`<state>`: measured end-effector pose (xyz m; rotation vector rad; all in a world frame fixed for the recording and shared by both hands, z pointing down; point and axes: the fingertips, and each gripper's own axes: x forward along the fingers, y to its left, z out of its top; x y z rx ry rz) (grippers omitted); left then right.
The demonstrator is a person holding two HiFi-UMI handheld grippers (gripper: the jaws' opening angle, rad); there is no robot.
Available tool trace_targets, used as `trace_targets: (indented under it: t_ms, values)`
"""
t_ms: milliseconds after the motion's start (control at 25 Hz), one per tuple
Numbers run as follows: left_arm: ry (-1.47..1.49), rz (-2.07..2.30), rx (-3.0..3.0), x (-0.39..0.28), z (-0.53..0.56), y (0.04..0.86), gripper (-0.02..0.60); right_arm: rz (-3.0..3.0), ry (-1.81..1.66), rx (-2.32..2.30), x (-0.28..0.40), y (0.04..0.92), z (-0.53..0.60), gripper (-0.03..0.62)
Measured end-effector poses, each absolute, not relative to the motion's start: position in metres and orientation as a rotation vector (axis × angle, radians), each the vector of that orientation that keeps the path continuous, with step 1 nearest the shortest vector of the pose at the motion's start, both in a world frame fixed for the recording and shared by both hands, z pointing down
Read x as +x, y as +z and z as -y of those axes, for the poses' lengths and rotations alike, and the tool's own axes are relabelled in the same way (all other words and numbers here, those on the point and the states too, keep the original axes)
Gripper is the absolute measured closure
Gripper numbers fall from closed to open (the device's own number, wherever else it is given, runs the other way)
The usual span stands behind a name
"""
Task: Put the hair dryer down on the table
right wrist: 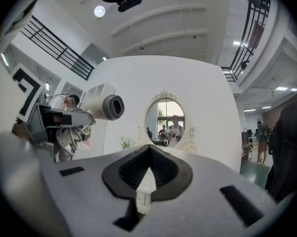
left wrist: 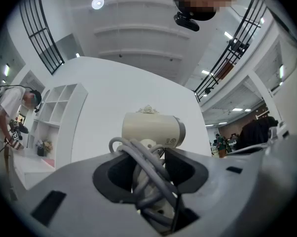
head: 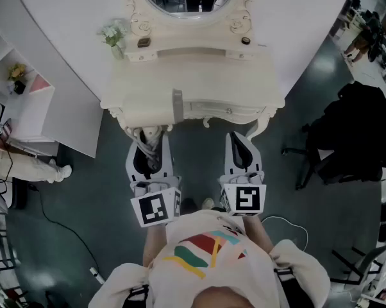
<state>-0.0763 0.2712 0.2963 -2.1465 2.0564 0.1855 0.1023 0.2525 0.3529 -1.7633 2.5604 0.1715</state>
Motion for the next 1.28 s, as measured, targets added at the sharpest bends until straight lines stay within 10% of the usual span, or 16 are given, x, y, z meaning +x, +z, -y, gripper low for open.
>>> trace_targets:
  t_ms: [1280]
  values:
    - [0.303, -2.051, -2.126, -0.081, -0.262, 0.284, 0.407, -2.564, 0.189, -1.764, 0.122, 0.355, -0.245, 0.594]
